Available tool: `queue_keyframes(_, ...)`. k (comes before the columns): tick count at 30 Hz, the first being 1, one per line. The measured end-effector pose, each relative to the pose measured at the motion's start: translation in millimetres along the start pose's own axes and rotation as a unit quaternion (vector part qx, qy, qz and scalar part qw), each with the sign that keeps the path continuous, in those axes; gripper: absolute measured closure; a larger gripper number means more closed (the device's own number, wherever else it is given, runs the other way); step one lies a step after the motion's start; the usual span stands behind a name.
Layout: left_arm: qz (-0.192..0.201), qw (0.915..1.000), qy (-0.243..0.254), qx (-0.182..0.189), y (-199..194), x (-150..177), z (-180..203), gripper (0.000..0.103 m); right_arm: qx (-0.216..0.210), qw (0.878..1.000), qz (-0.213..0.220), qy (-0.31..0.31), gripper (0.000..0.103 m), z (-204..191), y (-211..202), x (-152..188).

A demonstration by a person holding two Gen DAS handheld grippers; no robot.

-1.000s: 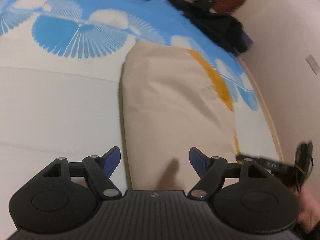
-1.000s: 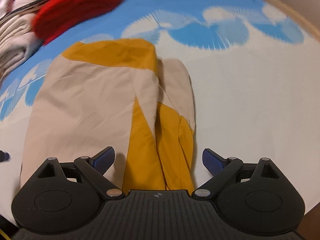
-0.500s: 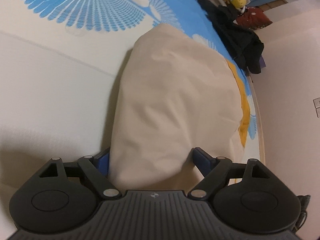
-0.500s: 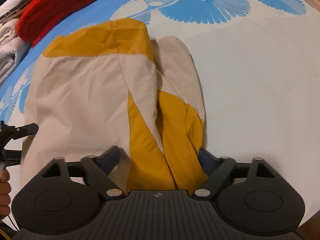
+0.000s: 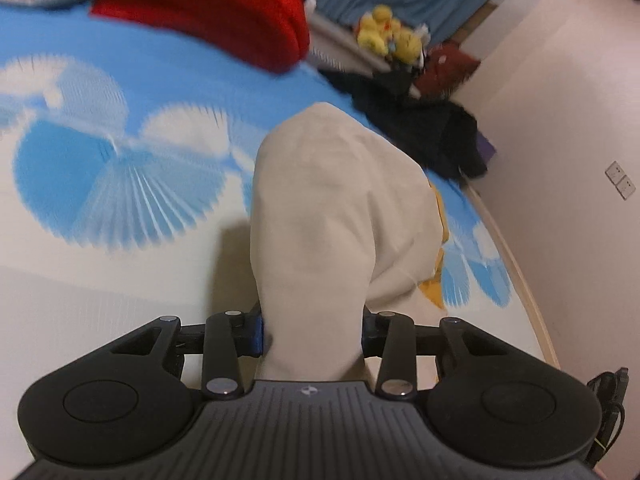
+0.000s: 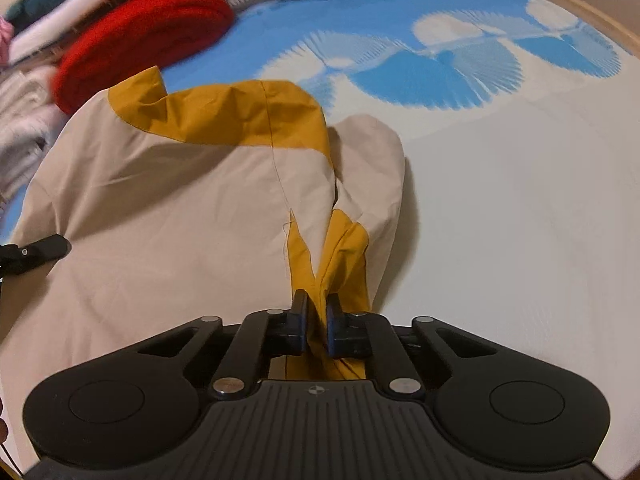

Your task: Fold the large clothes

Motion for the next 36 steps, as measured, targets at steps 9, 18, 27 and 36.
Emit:
queue_keyframes(9, 0.051, 0.9919, -0.013, -0.116, -29, -50, -80, 0.04, -0.103, 0.992, 0.074, -0.014, 0.098, -87, 8, -16)
queue_keyframes(18, -0.007, 0.9928, -0.086, -0.083, -77, -44, -127, 0.037, -0.082, 0.992, 0.065, -0.073, 0.092, -122, 33, -10)
queue_keyframes(27, -0.161, 0.9838, -0.033, -0.072, -72, 35, -128, 0.023, -0.104, 0.993, -0.032, -0.041, 0.049, -110, 35, 8)
queue_keyframes(36, -0.086, 0.9938, -0.059, -0.036, -63, 24, -111, 0.041, -0.091, 0.995, -0.032, -0.035, 0.086, -93, 18, 18)
Point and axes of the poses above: each gripper's, at about its wrist camera, not at the fingertips, and y roughly the way its jaws point, z to its right, x to its underside, the point moved 4 cm from there along y, roughly the way its jaws point, and after that the axes turned 9 degrees about z, right-handed, at the moved point
